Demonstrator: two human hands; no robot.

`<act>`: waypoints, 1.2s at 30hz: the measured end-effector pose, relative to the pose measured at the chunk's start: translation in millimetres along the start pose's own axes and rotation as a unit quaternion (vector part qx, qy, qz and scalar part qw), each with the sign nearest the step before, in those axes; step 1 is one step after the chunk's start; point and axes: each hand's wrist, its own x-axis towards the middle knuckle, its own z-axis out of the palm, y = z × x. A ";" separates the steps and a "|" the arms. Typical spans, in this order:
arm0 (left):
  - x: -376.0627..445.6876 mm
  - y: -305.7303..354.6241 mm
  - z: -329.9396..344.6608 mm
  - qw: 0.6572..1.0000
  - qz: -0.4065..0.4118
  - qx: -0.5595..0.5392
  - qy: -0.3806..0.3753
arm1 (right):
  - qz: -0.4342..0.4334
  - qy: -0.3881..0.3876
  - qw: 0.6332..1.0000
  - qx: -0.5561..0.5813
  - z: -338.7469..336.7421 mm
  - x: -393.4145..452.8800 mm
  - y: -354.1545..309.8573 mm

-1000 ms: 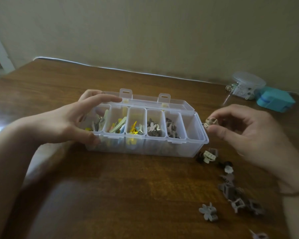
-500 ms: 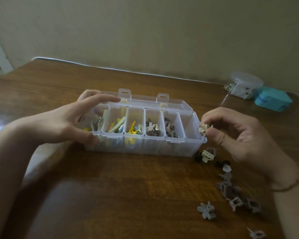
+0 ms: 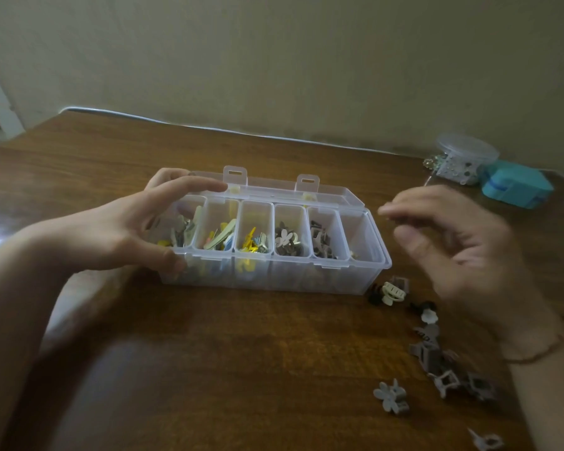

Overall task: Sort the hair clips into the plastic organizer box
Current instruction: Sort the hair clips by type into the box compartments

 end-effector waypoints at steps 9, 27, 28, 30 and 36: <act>0.5 -1.3 -0.6 1.000 0.006 -0.007 -0.001 | 0.082 -0.024 0.995 0.059 16.7 0.4 -8.9; -0.2 -2.8 -1.0 1.000 -0.005 -0.007 -0.002 | 0.032 -0.466 0.873 -0.143 -6.4 -9.0 -55.9; -0.4 -3.2 -1.1 1.000 -0.007 -0.005 -0.001 | 0.024 -0.427 0.898 -0.100 -7.1 -6.3 -53.5; -0.1 -2.3 -1.0 1.000 -0.009 -0.002 -0.002 | 0.048 -0.278 0.959 0.006 -9.1 -2.7 -47.7; -0.1 -1.1 -0.8 1.000 -0.011 -0.026 -0.008 | 0.107 0.017 0.991 -0.084 9.9 -0.3 -19.0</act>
